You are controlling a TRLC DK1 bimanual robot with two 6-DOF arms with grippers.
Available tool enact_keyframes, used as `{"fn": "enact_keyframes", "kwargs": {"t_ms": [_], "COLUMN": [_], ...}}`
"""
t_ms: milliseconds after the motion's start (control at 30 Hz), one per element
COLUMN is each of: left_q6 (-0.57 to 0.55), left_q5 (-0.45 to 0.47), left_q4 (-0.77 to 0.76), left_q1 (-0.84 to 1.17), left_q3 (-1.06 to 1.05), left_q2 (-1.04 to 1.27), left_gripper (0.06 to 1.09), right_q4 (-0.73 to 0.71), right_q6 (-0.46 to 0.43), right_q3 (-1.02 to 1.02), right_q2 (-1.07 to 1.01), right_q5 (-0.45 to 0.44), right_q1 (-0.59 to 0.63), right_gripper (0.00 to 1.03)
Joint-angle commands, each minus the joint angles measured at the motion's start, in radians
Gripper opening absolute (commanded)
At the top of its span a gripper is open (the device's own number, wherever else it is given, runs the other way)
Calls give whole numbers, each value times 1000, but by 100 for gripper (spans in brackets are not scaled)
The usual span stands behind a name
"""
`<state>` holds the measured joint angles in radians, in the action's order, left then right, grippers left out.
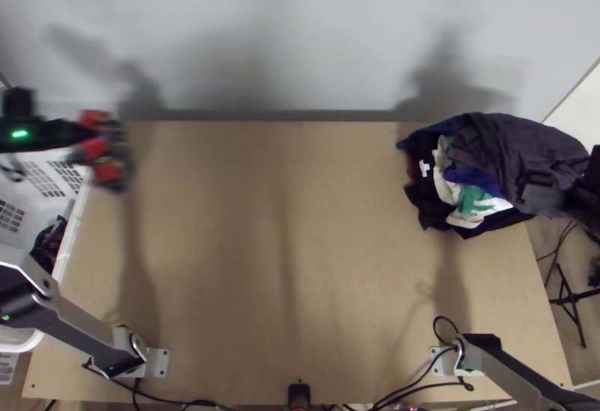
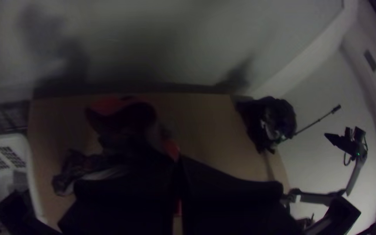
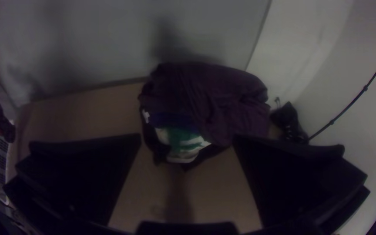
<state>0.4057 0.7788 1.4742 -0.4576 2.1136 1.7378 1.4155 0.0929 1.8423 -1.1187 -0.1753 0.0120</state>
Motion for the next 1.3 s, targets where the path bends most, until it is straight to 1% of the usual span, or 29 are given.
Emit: {"fn": "enact_keyframes", "kwargs": {"t_ms": [0, 33, 67, 100, 133, 167, 200, 267, 300, 333, 367, 433, 467, 600, 667, 733, 800, 867, 967, 1033, 1100, 1267], "left_q6": [-104, -137, -168, -173, -163, -136, -107, -67, -38, -11, 22, 97, 124, 193, 208, 206, 206, 199, 153, 93, 48, -16], "left_q5": [16, 16, 19, 19, 19, 19, 17, 17, 16, 11, 4, -21, -30, -58, -61, -61, -62, -69, -136, -190, -208, -208], "left_q4": [6, 6, 1, 3, 3, 1, 1, 3, 3, 3, 3, -2, -3, -11, -12, -11, -11, -14, -69, -152, -227, -307], "left_q1": [539, 677, 780, 847, 850, 838, 821, 789, 763, 734, 705, 639, 602, 439, 379, 369, 413, 501, 631, 688, 706, 715], "left_q3": [-40, -21, -12, -43, -135, -222, -284, -377, -449, -514, -572, -678, -712, -773, -768, -773, -794, -811, -822, -827, -825, -785], "left_q2": [-158, -159, -159, -156, -165, -182, -195, -213, -227, -236, -244, -258, -259, -258, -262, -279, -299, -304, -279, -259, -231, -182], "left_gripper": [9, 9, 10, 10, 14, 20, 24, 25, 31, 42, 59, 103, 105, 105, 105, 105, 105, 105, 105, 105, 104, 104], "right_q4": [2, 2, 2, 2, 2, 2, 2, 2, 2, 2, 0, -4, -9, -13, -13, -13, -13, -13, -24, -26, -26, -24], "right_q6": [-9, -10, -10, -12, -15, -18, -18, -19, -21, -22, -22, -22, -22, -22, -25, -25, -27, -33, -39, -39, -41, -42], "right_q3": [-95, -115, -124, -133, -152, -167, -175, -187, -195, -203, -212, -229, -236, -259, -279, -313, -348, -370, -367, -357, -353, -380], "right_q2": [60, 73, 77, 82, 89, 94, 96, 99, 100, 100, 100, 100, 100, 94, 91, 91, 89, 82, 66, 60, 59, 71], "right_q5": [-1, 0, -1, -1, -1, -1, -1, -1, 0, 0, 0, 0, 0, 2, 10, 28, 34, 36, 36, 36, 36, 43], "right_q1": [-3, 0, 2, 5, 5, 5, 5, 5, 5, 3, 3, 0, -3, -23, -38, -64, -103, -139, -168, -170, -170, -162], "right_gripper": [98, 98, 98, 98, 98, 98, 98, 98, 98, 98, 98, 98, 98, 98, 98, 98, 98, 98, 98, 98, 98, 98]}}
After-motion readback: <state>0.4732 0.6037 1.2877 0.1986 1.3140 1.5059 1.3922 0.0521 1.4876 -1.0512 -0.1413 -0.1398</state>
